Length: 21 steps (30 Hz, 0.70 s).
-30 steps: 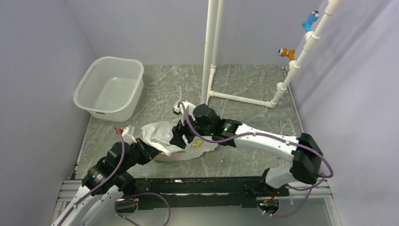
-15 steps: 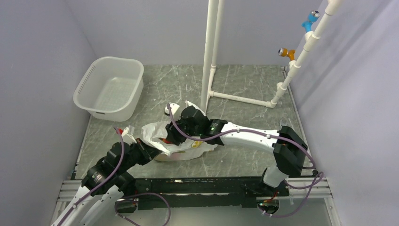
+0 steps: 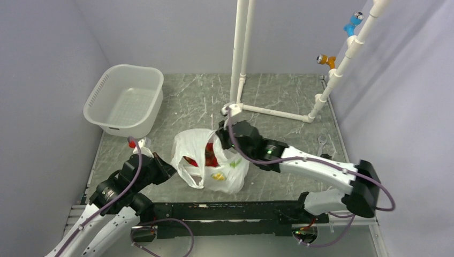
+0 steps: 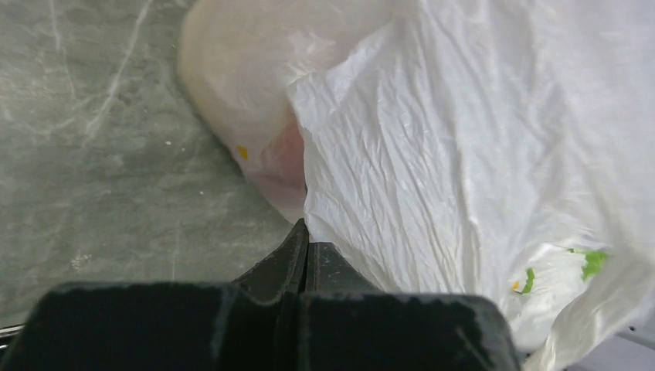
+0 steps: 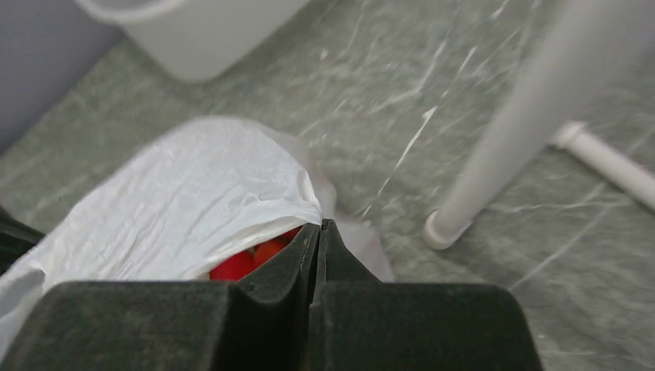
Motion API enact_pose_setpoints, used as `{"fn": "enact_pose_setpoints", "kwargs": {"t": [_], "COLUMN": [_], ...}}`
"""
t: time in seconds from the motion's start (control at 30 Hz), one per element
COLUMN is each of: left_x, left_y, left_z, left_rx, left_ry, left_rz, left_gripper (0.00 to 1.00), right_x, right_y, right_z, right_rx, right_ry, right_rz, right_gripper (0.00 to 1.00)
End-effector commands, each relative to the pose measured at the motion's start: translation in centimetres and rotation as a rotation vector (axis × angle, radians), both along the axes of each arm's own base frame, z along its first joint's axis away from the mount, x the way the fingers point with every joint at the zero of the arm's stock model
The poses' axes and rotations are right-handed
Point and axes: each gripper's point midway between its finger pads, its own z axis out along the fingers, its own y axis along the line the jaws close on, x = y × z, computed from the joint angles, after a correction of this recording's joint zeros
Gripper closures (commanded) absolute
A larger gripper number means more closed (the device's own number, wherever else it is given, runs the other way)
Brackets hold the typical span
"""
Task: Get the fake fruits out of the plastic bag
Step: Adjust the plastic bag at the center of the board.
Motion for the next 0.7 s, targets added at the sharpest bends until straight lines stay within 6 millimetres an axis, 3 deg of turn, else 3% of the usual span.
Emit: {"fn": "enact_pose_setpoints", "kwargs": {"t": [0.0,0.17,0.2,0.4,0.43,0.53,0.67], "left_x": [1.5,1.5,1.5,0.1,-0.2,-1.1,-2.1], "left_y": [1.0,2.2,1.9,-1.4,-1.7,-1.5,-0.2], "left_z": [2.9,5.0,5.0,2.5,2.5,3.4,7.7], "left_rx": [0.091,0.165,0.156,0.033,0.014,-0.012,0.0], "left_ry": [-0.096,-0.129,-0.129,-0.101,-0.107,-0.155,-0.292], "left_rz": [0.007,0.011,-0.002,-0.154,-0.176,-0.205,-0.228], "left_gripper": [1.0,1.0,1.0,1.0,0.94,0.63,0.32], "right_x": [1.8,2.5,2.4,0.8,0.4,-1.0,-2.9], "right_y": [-4.6,-5.1,-4.6,-1.7,-1.8,-2.9,-5.1], "right_z": [4.6,5.9,5.8,4.0,3.7,3.9,6.2], "right_rx": [0.031,0.001,-0.006,-0.088,-0.106,-0.157,-0.19], "right_ry": [-0.119,-0.154,-0.149,-0.028,-0.01,0.013,0.01], "right_rz": [-0.17,-0.117,-0.084,0.106,0.111,0.121,0.134], "right_gripper": [1.0,1.0,0.95,0.42,0.34,0.17,0.04]}}
